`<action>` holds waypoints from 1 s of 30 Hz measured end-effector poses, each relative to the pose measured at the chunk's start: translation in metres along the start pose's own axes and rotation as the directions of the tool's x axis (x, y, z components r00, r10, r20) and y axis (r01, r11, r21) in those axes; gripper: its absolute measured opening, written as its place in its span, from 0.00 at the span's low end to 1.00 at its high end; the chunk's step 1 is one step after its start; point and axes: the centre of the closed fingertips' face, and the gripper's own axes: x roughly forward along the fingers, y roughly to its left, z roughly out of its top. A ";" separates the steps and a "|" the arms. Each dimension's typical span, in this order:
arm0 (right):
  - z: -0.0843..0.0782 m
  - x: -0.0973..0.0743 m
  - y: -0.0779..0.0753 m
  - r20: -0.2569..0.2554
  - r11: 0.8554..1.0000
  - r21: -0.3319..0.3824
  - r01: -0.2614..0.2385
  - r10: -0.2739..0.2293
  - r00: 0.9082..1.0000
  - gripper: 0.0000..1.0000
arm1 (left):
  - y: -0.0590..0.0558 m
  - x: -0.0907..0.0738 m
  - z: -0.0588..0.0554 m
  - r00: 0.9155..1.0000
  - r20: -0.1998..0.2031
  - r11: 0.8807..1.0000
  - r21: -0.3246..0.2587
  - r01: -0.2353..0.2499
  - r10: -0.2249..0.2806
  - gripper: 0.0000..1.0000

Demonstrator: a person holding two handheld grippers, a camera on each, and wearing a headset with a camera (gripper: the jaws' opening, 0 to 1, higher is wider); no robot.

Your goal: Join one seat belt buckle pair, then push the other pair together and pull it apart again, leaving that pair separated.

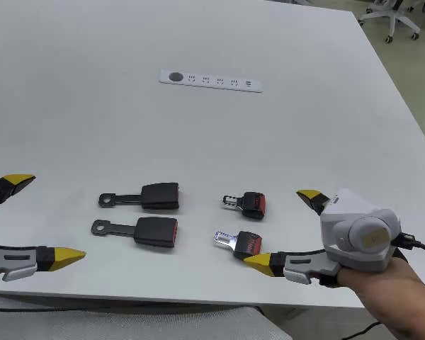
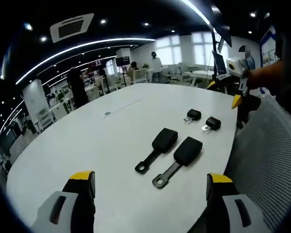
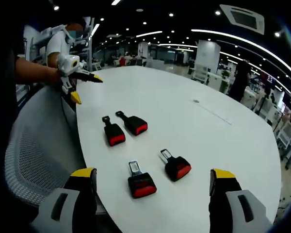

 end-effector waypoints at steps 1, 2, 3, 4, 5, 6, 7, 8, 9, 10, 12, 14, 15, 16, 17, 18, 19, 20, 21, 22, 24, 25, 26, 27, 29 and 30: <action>0.000 0.000 0.000 0.000 1.000 -0.001 -0.001 0.001 1.000 1.00 | 0.000 0.000 0.000 1.000 0.000 1.000 -0.002 -0.001 0.001 0.96; 0.000 -0.001 0.000 -0.002 1.000 -0.005 0.000 0.000 1.000 1.00 | 0.000 0.000 -0.001 1.000 -0.003 1.000 -0.007 -0.002 0.001 0.96; 0.001 -0.001 0.000 -0.003 1.000 -0.006 0.002 -0.002 1.000 1.00 | 0.001 0.000 -0.002 1.000 -0.005 1.000 -0.008 -0.004 0.004 0.96; 0.001 -0.002 -0.001 -0.002 1.000 -0.003 0.003 -0.003 1.000 1.00 | 0.003 0.000 -0.003 1.000 -0.004 1.000 -0.011 -0.007 0.007 0.96; 0.000 -0.002 -0.001 -0.003 1.000 0.001 0.004 -0.004 1.000 1.00 | 0.004 0.000 -0.003 1.000 -0.002 1.000 -0.015 -0.007 0.007 0.96; -0.001 -0.002 -0.002 -0.007 1.000 0.002 0.006 -0.006 1.000 1.00 | 0.007 0.000 -0.006 1.000 -0.003 1.000 -0.018 -0.005 0.005 0.96; -0.001 -0.002 -0.003 -0.009 1.000 0.001 0.008 -0.008 1.000 1.00 | 0.007 0.000 -0.008 1.000 -0.006 1.000 -0.018 -0.002 0.002 0.97; -0.001 -0.002 -0.003 -0.009 1.000 -0.001 0.008 -0.008 1.000 1.00 | 0.005 0.000 -0.007 1.000 -0.009 1.000 -0.016 0.001 -0.001 0.97; -0.001 -0.003 -0.003 -0.009 1.000 -0.003 0.008 -0.008 1.000 1.00 | 0.003 0.001 -0.007 1.000 -0.011 1.000 -0.013 0.003 -0.003 0.97; -0.001 -0.003 -0.003 -0.008 1.000 -0.003 0.009 -0.009 1.000 1.00 | 0.001 0.000 -0.007 1.000 -0.013 1.000 -0.007 0.004 -0.004 0.97; -0.001 -0.003 -0.003 -0.007 1.000 -0.003 0.010 -0.010 1.000 1.00 | -0.001 0.000 -0.007 1.000 -0.014 1.000 -0.005 0.007 -0.007 0.97; -0.002 -0.004 -0.002 -0.006 1.000 -0.001 0.009 -0.009 1.000 1.00 | -0.002 0.000 -0.006 1.000 -0.017 1.000 -0.007 0.006 -0.006 0.98; -0.002 -0.004 -0.002 -0.007 1.000 -0.001 0.010 -0.010 1.000 1.00 | -0.003 0.000 -0.006 1.000 -0.017 1.000 -0.009 0.006 -0.006 0.98; -0.003 -0.004 -0.002 -0.008 1.000 -0.002 0.010 -0.010 1.000 1.00 | -0.003 0.000 -0.006 1.000 -0.017 1.000 -0.009 0.006 -0.007 0.98; -0.002 -0.005 -0.001 -0.007 1.000 -0.001 0.009 -0.009 1.000 1.00 | -0.003 0.000 -0.005 1.000 -0.017 1.000 -0.010 0.006 -0.007 0.98; -0.002 -0.005 -0.001 -0.006 1.000 -0.001 0.009 -0.009 1.000 1.00 | -0.005 0.000 -0.004 1.000 -0.018 1.000 -0.010 0.007 -0.007 0.98; -0.001 -0.005 -0.001 -0.004 1.000 -0.001 0.010 -0.010 1.000 1.00 | -0.007 0.001 -0.004 1.000 -0.020 1.000 -0.008 0.008 -0.008 0.98; -0.001 -0.006 -0.001 -0.003 1.000 -0.002 0.010 -0.010 1.000 1.00 | -0.007 0.001 -0.004 1.000 -0.023 1.000 -0.006 0.009 -0.009 0.98; -0.001 -0.006 -0.001 -0.003 1.000 -0.003 0.010 -0.010 1.000 1.00 | -0.008 0.001 -0.005 1.000 -0.027 1.000 -0.001 0.011 -0.011 0.98; -0.001 -0.006 -0.001 -0.005 1.000 -0.003 0.009 -0.009 1.000 1.00 | -0.007 0.001 -0.005 1.000 -0.028 1.000 0.001 0.012 -0.012 0.98; -0.001 -0.006 0.000 -0.004 1.000 -0.004 0.008 -0.008 1.000 1.00 | -0.007 0.001 -0.005 0.999 -0.030 1.000 0.005 0.012 -0.012 0.98; -0.001 -0.006 0.000 -0.005 1.000 -0.005 0.007 -0.007 1.000 1.00 | -0.007 0.001 -0.005 0.999 -0.030 1.000 0.004 0.012 -0.012 0.98; -0.001 -0.006 0.000 -0.005 1.000 -0.006 0.007 -0.007 1.000 1.00 | -0.006 0.000 -0.006 0.999 -0.031 1.000 0.003 0.012 -0.012 0.98; 0.000 -0.006 0.000 -0.004 1.000 -0.006 0.007 -0.007 1.000 1.00 | -0.006 0.000 -0.006 0.999 -0.032 1.000 0.004 0.011 -0.011 0.98; 0.000 -0.005 0.000 -0.005 1.000 -0.006 0.006 -0.006 1.000 1.00 | -0.006 0.000 -0.006 0.999 -0.031 1.000 0.002 0.009 -0.009 0.98; 0.000 -0.005 0.000 -0.006 1.000 -0.009 0.007 -0.007 1.000 1.00 | -0.007 0.000 -0.005 0.999 -0.031 1.000 0.003 0.009 -0.009 0.98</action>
